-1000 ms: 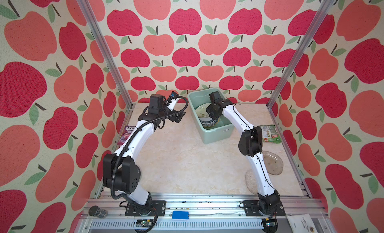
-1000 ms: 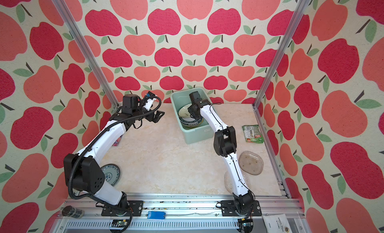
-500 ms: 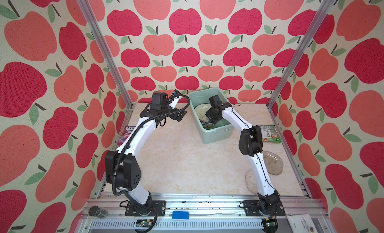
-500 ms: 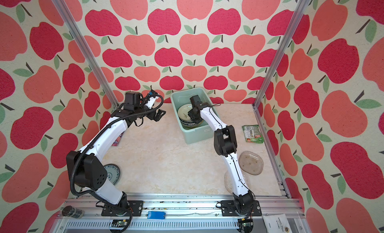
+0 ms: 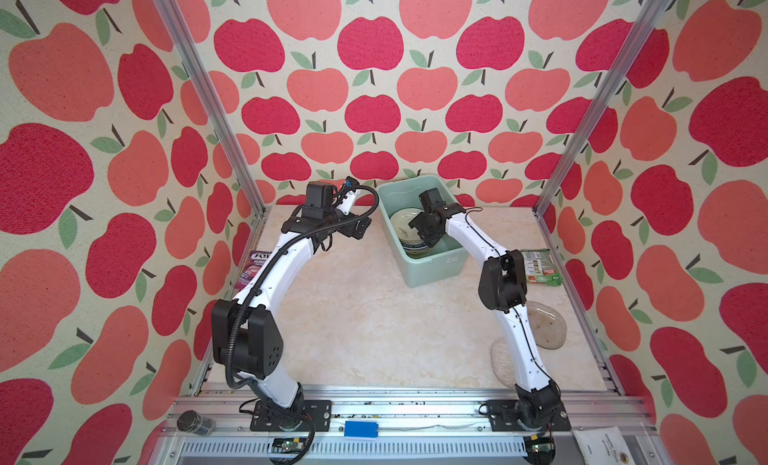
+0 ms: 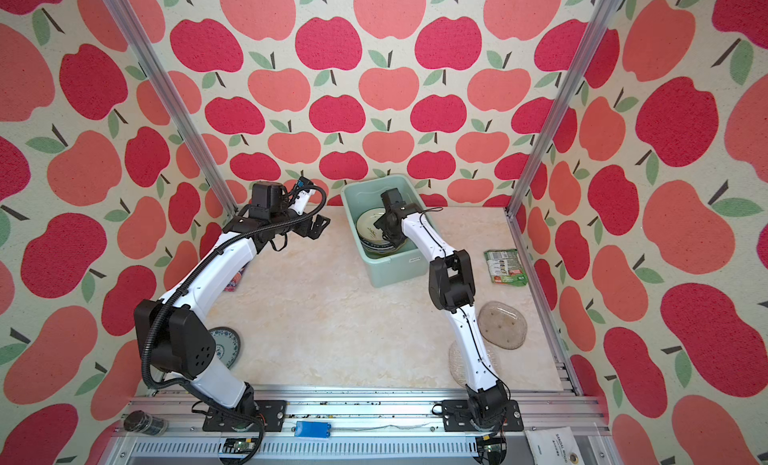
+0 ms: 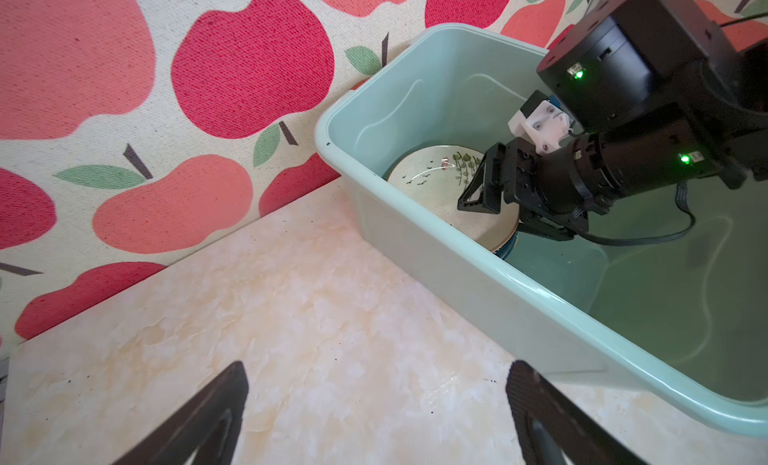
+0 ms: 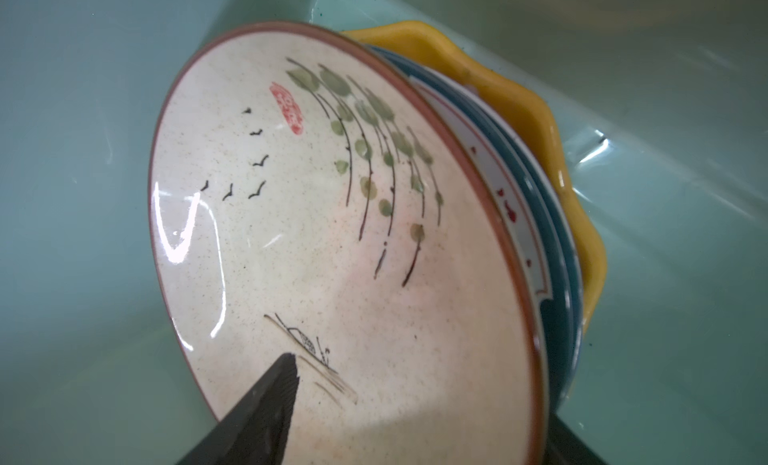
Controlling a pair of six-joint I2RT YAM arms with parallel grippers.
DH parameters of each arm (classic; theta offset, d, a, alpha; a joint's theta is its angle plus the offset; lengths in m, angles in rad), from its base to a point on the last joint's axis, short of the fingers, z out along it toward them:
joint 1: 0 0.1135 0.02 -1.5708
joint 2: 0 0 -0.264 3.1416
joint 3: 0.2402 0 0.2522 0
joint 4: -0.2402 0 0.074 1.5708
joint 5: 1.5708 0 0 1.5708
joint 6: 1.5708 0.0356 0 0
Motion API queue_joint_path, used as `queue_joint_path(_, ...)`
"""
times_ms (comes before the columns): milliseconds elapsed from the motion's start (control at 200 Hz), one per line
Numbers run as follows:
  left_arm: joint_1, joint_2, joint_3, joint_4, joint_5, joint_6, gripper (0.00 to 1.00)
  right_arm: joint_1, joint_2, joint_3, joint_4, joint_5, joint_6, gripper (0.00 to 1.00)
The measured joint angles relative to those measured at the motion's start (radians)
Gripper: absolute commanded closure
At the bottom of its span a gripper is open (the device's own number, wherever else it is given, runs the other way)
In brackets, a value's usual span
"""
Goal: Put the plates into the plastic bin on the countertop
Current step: 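Open the right gripper to release the plate in the bin, then move the left gripper to the blue-and-white plate while the right withdraws from the bin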
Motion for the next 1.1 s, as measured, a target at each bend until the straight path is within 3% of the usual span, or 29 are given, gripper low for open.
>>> queue_joint_path(160, 0.039, -0.052, -0.029, 0.032, -0.056, -0.089, 0.01, 0.003, -0.04, -0.016, -0.041, 0.054, -0.062, 0.24)
queue_joint_path(365, 0.161, -0.171, -0.083, 0.069, -0.054, -0.236, 0.01, -0.001, -0.166, -0.09, -0.026, 0.129, -0.119, 0.24)
queue_joint_path(675, 0.235, -0.35, -0.204, 0.034, -0.084, -0.328, 0.01, 0.014, -0.406, -0.376, 0.225, 0.153, -0.292, 0.27)
queue_joint_path(885, 0.328, -0.431, -0.204, -0.099, -0.124, -0.472, 0.01, 0.04, -0.557, -0.607, 0.594, -0.007, -0.457, 0.31)
queue_joint_path(1101, 0.365, -0.492, -0.187, -0.339, -0.237, -0.652, 0.01, 0.081, -0.558, -0.582, 0.733, -0.272, -0.624, 0.33)
